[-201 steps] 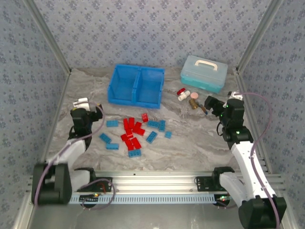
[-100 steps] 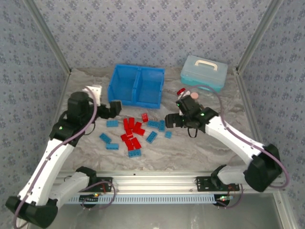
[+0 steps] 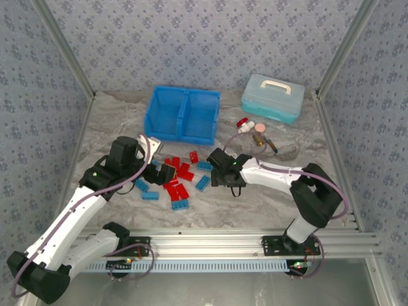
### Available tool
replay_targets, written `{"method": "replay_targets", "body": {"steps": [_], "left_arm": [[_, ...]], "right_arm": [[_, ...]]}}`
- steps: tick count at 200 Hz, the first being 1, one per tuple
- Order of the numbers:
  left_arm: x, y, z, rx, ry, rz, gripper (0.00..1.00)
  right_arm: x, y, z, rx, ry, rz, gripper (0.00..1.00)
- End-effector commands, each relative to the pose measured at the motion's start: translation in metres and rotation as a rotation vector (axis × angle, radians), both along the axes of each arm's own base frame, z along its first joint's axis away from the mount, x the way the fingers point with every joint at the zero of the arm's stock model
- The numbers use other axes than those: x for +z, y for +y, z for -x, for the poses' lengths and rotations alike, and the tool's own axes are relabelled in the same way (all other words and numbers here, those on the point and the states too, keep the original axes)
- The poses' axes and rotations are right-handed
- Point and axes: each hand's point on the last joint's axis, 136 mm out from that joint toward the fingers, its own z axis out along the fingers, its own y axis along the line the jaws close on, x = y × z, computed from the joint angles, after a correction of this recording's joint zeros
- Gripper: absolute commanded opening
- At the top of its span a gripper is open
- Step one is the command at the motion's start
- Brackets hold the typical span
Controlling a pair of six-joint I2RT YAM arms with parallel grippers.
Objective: Sort the legos into containers by color
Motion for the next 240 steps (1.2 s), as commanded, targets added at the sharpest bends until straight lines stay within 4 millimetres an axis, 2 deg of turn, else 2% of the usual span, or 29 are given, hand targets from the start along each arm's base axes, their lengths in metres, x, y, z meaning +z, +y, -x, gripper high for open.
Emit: {"method": "replay_targets", "body": {"steps": [1, 33, 72, 102, 122, 146, 173, 190, 202, 205, 219, 240], "left_arm": [[0.006, 0.002, 0.000, -0.010, -0.037, -0.021, 0.99], [0.008, 0.005, 0.003, -0.005, -0.058, -0.017, 0.99], [0.009, 0.007, 0.003, 0.000, -0.074, -0.024, 0.99], [0.009, 0.006, 0.004, -0.010, -0.074, -0.019, 0.99], [0.011, 0.005, 0.006, -0.019, -0.078, -0.007, 0.99], [0.018, 0.002, 0.008, -0.036, -0.104, 0.019, 0.99], [0.033, -0.002, 0.014, -0.069, -0.164, 0.068, 0.99], [0.042, -0.001, 0.017, -0.077, -0.217, 0.091, 0.99], [0.047, 0.002, 0.019, -0.077, -0.257, 0.094, 0.99], [0.048, 0.003, 0.020, -0.074, -0.268, 0.094, 0.99], [0.052, 0.009, 0.021, -0.056, -0.308, 0.090, 0.99], [0.053, 0.023, 0.019, 0.013, -0.349, 0.069, 0.99]], "right_arm": [[-0.010, 0.002, -0.009, -0.069, -0.029, 0.008, 0.74], [-0.023, 0.001, -0.012, -0.106, -0.035, 0.015, 0.57], [-0.032, -0.010, -0.005, -0.157, -0.035, 0.025, 0.29], [-0.023, -0.018, -0.003, -0.165, -0.065, 0.030, 0.27], [0.001, -0.026, -0.002, -0.172, -0.128, 0.021, 0.26], [0.063, -0.023, -0.007, -0.112, -0.303, 0.008, 0.26], [0.143, 0.005, -0.022, 0.001, -0.491, -0.099, 0.26], [0.182, 0.030, -0.038, 0.063, -0.567, -0.187, 0.26], [0.198, 0.048, -0.054, 0.106, -0.591, -0.218, 0.26], [0.210, 0.055, -0.061, 0.106, -0.607, -0.240, 0.26], [0.224, 0.072, -0.087, 0.118, -0.615, -0.253, 0.26], [0.217, 0.094, -0.130, 0.114, -0.597, -0.242, 0.26]]}}
